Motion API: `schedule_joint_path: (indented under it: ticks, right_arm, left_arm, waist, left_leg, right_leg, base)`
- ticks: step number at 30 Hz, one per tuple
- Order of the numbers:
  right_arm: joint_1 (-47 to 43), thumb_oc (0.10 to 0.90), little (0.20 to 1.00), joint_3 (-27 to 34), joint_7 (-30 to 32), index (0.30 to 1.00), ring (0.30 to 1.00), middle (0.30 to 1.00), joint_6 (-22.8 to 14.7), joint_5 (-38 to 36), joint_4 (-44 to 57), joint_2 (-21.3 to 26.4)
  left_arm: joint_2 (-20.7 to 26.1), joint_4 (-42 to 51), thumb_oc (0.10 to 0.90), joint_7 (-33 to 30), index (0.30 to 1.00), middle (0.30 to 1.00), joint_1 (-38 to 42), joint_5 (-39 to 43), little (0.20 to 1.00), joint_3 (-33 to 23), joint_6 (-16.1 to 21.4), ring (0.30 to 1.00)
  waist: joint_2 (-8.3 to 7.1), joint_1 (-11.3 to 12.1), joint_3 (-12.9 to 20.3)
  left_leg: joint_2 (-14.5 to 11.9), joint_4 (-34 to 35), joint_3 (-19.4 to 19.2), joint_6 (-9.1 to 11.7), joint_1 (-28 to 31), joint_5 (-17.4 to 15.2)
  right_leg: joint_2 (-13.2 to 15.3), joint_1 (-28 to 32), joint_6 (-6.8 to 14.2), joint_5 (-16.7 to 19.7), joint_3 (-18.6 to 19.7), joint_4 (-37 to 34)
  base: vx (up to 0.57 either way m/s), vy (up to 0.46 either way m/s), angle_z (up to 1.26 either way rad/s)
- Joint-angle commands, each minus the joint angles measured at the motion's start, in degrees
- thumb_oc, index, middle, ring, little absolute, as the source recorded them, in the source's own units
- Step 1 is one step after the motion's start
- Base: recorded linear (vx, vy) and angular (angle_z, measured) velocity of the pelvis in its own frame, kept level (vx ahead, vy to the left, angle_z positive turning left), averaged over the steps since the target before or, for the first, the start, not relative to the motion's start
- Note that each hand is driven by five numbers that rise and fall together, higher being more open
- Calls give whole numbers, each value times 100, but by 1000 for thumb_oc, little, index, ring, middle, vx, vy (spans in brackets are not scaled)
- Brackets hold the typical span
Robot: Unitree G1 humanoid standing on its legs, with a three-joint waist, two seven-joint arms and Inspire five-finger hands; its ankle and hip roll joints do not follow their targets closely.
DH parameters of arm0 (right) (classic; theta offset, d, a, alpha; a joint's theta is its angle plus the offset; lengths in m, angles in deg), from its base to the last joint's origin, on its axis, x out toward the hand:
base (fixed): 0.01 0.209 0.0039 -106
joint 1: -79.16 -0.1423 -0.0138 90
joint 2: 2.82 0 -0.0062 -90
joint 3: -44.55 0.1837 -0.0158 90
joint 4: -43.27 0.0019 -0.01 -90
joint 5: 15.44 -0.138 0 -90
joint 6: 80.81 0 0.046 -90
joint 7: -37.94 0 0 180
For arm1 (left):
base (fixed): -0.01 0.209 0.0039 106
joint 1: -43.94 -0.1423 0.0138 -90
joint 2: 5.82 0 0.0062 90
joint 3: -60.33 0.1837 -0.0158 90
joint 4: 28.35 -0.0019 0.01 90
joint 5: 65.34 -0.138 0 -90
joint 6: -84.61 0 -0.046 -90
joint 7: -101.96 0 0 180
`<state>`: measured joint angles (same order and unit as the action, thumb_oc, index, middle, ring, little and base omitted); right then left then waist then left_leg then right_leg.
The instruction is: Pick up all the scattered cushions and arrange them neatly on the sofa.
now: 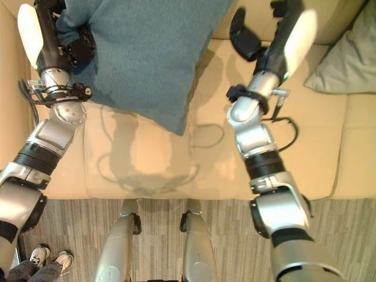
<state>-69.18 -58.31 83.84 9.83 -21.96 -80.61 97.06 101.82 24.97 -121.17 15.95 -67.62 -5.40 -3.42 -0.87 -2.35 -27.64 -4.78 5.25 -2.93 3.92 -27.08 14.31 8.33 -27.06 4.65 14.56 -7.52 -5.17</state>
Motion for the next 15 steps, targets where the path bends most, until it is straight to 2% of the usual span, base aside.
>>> schedule_joint_path:
  ticks: [1, 6, 7, 10, 12, 14, 15]
  right_arm:
    - [29, 800, 900, -141, -355, 900, 900, 900, -946, -870, -295, -176]
    - [-85, 800, 900, -387, -931, 900, 900, 900, -994, -1497, -700, -314]
    - [-104, 800, 900, -532, -1294, 900, 900, 900, -1074, -1970, -803, -332]
    - [-178, 800, 900, -727, -1625, 900, 900, 900, -1097, -2366, -899, -343]
    - [-278, 800, 900, -972, -2114, 900, 900, 900, -1094, -2944, -1060, -343]
    - [-399, 800, 900, -1184, -2753, 900, 900, 900, -1157, -3837, -1155, -395]
    - [-404, 800, 900, -1185, -2761, 900, 900, 900, -1161, -3844, -1163, -393]
  left_arm:
    - [-112, -197, 400, 57, 300, 300, 352, -54, 300, 9, 409, 300]
    - [-97, -143, 400, 190, 300, 300, 374, 101, 300, 39, 470, 300]
    - [-67, -131, 400, 271, 300, 300, 391, 117, 300, 68, 488, 300]
    - [-42, -142, 400, 335, 300, 300, 427, 142, 300, 134, 478, 300]
    - [-42, -160, 400, 451, 300, 300, 457, 188, 300, 206, 515, 300]
    - [-71, -120, 400, 601, 300, 300, 544, 246, 300, 313, 581, 300]
    - [-71, -122, 400, 602, 300, 300, 546, 247, 300, 313, 582, 300]
  waist:
    - [31, -44, 949]
    - [54, -6, 932]
    - [50, 12, 943]
    - [45, 22, 943]
    - [22, 52, 950]
    - [7, 98, 948]
    - [8, 98, 945]
  left_leg:
    - [-30, -89, 66, 285, 134, -938]
    - [-25, -101, 64, 292, 127, -933]
    - [-22, -105, 59, 305, 127, -923]
    - [-29, -107, 55, 316, 129, -911]
    - [-46, -109, 53, 327, 125, -897]
    - [-48, -109, 49, 349, 131, -883]
    - [-48, -109, 49, 349, 132, -883]
  right_leg:
    - [322, 3, 429, -1063, 121, 557]
    - [311, 6, 413, -1062, 122, 544]
    - [310, 13, 404, -1062, 109, 546]
    - [308, 21, 400, -1053, 97, 542]
    - [311, 29, 399, -1054, 83, 545]
    - [313, 44, 394, -1055, 59, 543]
    - [313, 46, 394, -1055, 59, 542]
  base:
    - [0, 0, 0]
    - [2, -9, -1]
    - [0, 0, 0]
    - [0, 0, 0]
    - [-1, -18, 0]
    - [4, -31, 3]
    - [12, -27, 4]
